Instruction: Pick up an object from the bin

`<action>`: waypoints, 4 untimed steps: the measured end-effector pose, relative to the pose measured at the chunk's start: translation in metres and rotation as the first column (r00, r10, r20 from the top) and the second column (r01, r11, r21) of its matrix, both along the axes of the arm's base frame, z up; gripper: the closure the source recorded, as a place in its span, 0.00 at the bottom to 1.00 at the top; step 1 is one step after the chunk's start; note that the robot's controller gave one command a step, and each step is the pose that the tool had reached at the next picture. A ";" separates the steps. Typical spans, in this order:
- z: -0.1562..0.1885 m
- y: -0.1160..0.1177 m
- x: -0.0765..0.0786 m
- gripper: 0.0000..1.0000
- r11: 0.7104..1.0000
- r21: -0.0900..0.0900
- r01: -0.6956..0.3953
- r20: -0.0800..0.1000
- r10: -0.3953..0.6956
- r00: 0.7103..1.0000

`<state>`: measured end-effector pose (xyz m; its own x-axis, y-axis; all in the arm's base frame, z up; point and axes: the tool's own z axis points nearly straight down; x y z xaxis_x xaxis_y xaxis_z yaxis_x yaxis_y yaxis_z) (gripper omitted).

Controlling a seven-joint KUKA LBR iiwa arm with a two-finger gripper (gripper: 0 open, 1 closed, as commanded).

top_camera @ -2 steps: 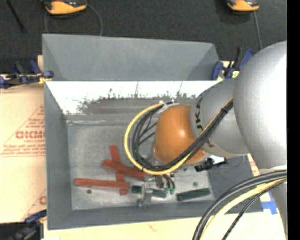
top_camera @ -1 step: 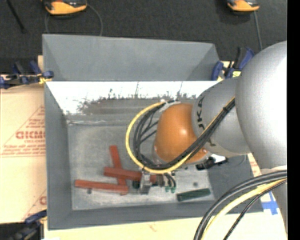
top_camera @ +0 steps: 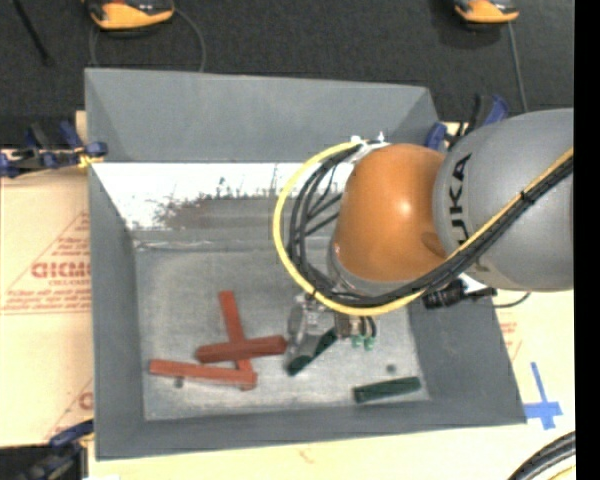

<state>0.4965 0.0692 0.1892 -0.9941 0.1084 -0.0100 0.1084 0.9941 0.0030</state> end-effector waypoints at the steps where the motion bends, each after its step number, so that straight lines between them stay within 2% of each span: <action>1: -0.004 -0.001 -0.001 0.00 1.000 -0.002 -0.001 -0.007 0.001 1.000; 2: -0.119 -0.089 0.038 0.00 0.995 -0.005 -0.103 -0.013 0.103 0.995; 3: -0.115 -0.085 0.039 1.00 0.994 -0.003 -0.107 -0.007 0.107 0.994; 4: 0.021 -0.068 0.035 1.00 0.987 -0.004 -0.162 0.001 0.162 0.987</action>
Offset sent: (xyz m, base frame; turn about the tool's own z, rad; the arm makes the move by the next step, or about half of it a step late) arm 0.0000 0.0000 0.0000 0.0000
